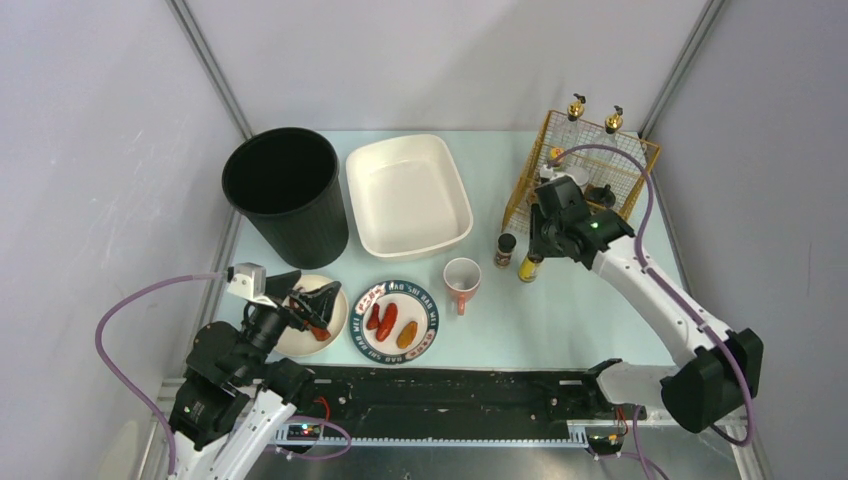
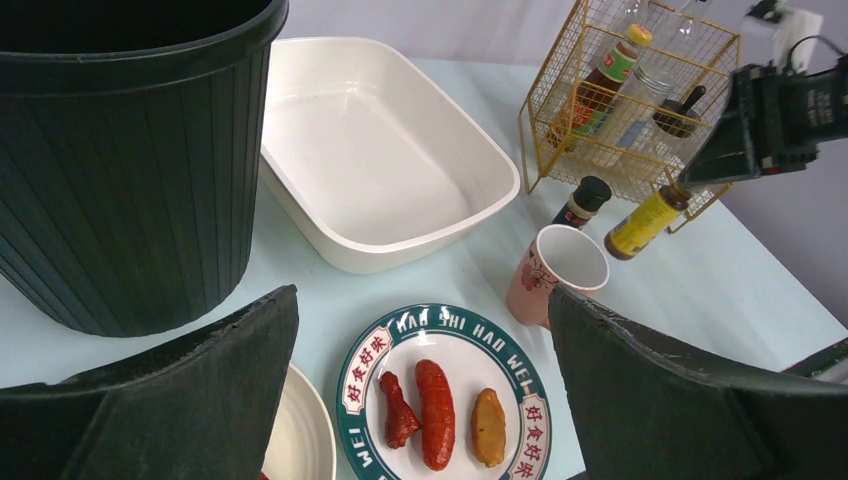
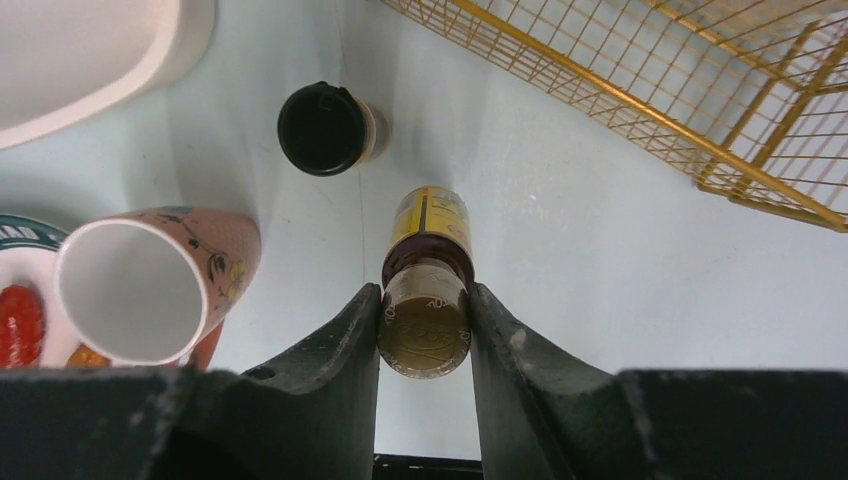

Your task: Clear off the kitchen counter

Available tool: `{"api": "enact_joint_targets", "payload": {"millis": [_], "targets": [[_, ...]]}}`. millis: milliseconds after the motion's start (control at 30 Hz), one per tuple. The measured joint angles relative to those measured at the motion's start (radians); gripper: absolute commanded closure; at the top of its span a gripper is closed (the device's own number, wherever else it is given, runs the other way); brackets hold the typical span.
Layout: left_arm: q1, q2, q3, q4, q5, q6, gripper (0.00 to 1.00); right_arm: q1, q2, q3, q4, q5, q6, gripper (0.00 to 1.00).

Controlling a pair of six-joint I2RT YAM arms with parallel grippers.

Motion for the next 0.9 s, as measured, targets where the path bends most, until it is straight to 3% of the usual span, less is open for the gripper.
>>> {"api": "enact_joint_targets", "payload": {"millis": [433, 900], "targets": [[0.000, 0.000, 0.000, 0.000, 0.000, 0.000, 0.02, -0.049, -0.078, 0.235, -0.064, 0.016, -0.045, 1.00], [0.000, 0.000, 0.000, 0.000, -0.002, 0.000, 0.02, -0.198, 0.093, 0.406, -0.048, -0.058, -0.048, 1.00]]}}
